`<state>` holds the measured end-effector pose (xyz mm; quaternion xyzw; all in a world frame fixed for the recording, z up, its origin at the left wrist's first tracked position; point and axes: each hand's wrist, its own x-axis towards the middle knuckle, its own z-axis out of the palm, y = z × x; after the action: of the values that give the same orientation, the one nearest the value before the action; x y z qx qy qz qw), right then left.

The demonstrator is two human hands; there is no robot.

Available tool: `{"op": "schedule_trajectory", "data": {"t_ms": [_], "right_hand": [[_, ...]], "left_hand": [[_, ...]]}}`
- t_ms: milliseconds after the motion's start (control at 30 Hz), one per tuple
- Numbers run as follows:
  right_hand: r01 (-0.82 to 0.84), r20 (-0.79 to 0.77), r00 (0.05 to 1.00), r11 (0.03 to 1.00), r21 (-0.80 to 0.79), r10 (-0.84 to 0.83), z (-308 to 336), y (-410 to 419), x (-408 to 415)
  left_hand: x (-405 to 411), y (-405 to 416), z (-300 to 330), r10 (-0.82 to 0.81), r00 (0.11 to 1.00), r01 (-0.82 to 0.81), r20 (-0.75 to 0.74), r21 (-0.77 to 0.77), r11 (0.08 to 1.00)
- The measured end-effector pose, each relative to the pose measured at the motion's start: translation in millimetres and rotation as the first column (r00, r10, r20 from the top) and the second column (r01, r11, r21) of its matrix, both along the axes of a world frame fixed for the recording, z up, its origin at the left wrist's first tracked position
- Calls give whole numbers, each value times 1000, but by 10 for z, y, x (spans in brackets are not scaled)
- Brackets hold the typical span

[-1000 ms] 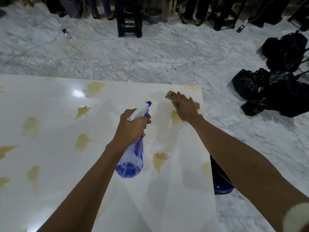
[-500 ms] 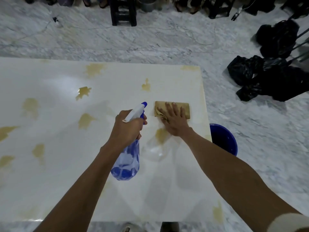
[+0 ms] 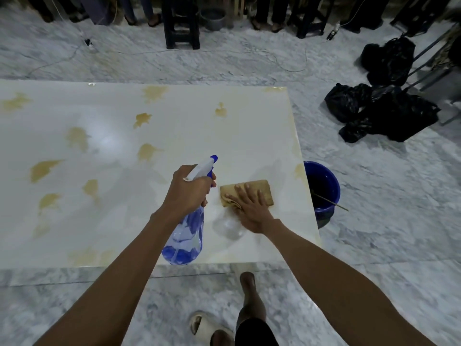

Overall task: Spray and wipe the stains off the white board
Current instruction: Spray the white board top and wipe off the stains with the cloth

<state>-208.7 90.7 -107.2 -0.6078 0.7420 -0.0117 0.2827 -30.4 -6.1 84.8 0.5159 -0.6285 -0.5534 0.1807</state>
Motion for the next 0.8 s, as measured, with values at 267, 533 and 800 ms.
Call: {"op": "schedule_trajectory", "data": {"t_ms": [267, 533, 800], "right_hand": [[546, 804, 286, 778, 311, -522, 1023, -130, -448], [670, 712, 538, 741, -37, -451, 1334, -1818, -1087], [161, -56, 983, 966, -201, -175, 669, -3675, -1399]], "left_hand": [[123, -181, 216, 4, 1000, -5, -29, -34, 999], [-292, -1206, 286, 56, 997, -59, -57, -65, 996], [-577, -1974, -117, 123, 990, -126, -61, -32, 992]]}}
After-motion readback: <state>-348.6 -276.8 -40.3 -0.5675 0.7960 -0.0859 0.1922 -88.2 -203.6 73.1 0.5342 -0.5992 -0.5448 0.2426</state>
